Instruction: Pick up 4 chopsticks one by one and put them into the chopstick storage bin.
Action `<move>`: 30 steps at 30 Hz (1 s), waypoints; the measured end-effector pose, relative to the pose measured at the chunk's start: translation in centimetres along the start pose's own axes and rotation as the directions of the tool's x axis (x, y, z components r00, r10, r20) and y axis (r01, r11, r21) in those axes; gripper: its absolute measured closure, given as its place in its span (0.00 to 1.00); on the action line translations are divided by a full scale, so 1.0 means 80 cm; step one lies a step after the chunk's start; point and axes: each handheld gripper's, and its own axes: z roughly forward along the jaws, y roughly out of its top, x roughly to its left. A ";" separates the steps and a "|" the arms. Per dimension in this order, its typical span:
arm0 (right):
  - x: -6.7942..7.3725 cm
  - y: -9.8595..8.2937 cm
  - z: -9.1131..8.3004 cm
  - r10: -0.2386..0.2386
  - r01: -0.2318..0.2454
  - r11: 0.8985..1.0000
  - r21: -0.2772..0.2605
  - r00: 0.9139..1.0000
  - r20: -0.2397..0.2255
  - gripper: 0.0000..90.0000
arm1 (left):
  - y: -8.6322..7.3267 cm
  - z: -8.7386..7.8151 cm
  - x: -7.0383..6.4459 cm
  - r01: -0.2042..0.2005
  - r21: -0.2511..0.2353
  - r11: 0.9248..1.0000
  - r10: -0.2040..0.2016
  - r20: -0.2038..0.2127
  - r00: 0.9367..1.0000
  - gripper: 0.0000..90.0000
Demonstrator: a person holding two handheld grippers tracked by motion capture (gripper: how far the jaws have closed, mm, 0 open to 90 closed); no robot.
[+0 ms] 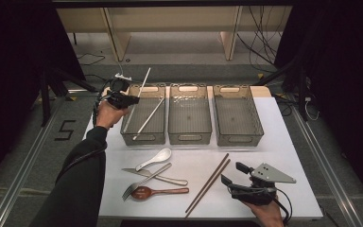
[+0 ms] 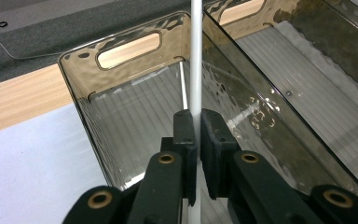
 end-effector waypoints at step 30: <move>0.000 0.000 0.000 0.000 0.000 1.000 -0.002 1.000 -0.001 0.32 | -0.018 0.017 0.003 0.005 0.021 1.000 -0.005 -0.013 1.000 0.93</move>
